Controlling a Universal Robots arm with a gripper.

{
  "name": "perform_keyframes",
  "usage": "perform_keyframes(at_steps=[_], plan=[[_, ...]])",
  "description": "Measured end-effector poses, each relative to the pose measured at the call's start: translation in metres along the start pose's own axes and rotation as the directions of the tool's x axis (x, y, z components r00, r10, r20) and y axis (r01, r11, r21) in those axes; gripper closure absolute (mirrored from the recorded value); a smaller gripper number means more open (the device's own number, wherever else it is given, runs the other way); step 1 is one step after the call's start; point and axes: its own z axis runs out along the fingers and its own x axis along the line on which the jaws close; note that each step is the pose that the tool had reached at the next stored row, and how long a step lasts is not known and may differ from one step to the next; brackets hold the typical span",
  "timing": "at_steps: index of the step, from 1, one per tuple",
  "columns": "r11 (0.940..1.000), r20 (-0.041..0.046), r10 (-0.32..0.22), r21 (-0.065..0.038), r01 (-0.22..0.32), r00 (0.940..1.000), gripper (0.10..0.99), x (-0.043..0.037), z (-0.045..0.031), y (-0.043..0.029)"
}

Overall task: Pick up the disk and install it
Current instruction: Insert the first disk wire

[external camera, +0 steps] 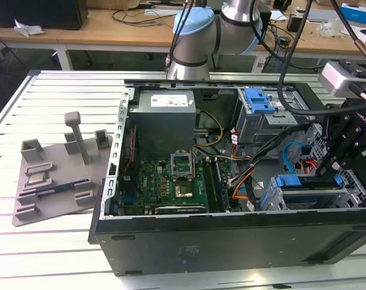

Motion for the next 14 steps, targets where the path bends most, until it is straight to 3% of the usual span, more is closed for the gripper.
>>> perform_keyframes(at_steps=[14], plan=[[1.0, -0.0001, 0.007, 0.0, -0.007, 1.0, 0.918, 0.0004, 0.0077, -0.0024]])
